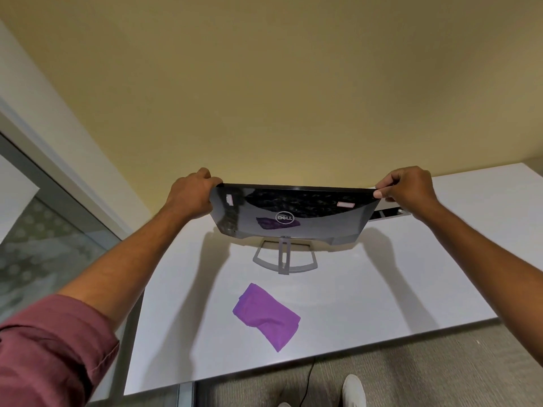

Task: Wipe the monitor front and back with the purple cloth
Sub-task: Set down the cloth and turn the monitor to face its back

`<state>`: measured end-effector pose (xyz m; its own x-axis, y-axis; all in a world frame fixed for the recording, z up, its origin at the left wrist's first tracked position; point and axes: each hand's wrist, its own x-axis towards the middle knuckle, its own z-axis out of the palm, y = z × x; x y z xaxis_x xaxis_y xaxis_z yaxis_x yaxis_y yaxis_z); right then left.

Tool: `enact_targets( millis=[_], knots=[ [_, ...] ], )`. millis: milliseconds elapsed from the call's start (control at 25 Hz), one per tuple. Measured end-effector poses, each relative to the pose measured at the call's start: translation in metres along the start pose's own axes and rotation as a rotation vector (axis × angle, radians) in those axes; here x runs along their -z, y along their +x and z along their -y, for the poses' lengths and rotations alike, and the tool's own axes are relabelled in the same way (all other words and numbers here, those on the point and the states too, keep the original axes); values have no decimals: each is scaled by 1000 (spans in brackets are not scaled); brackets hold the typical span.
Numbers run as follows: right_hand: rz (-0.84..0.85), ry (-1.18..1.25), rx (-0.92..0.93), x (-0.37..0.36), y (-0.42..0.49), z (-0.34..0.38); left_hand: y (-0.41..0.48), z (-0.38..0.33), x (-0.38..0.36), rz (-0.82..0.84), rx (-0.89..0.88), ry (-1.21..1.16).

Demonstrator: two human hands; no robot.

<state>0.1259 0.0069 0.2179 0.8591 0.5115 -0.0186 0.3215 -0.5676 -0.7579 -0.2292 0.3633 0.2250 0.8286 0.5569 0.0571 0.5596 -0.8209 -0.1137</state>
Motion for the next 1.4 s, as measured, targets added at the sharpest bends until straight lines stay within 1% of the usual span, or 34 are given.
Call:
enact_targets(
  millis=[320,520,720,880,1160,1280,1400],
  knots=[
    [-7,-57,73,-7,41,2,-29,1,9,-32,-52,-130],
    [18,-121,108,-13,64,4,-48,-3,11,-74,-57,-166],
    [-6,-162,142,-18,79,6,-62,-7,12,-79,-38,-177],
    [-10,-172,129,-21,90,7,-71,-11,10,-82,-46,-171],
    [-27,-129,144,-27,96,12,-84,-22,12,-61,4,-151],
    [-21,-113,159,-29,96,7,-86,-28,13,-57,53,-157],
    [-65,-125,196,-35,84,-2,-84,-32,13,-67,101,-160]
  ],
)
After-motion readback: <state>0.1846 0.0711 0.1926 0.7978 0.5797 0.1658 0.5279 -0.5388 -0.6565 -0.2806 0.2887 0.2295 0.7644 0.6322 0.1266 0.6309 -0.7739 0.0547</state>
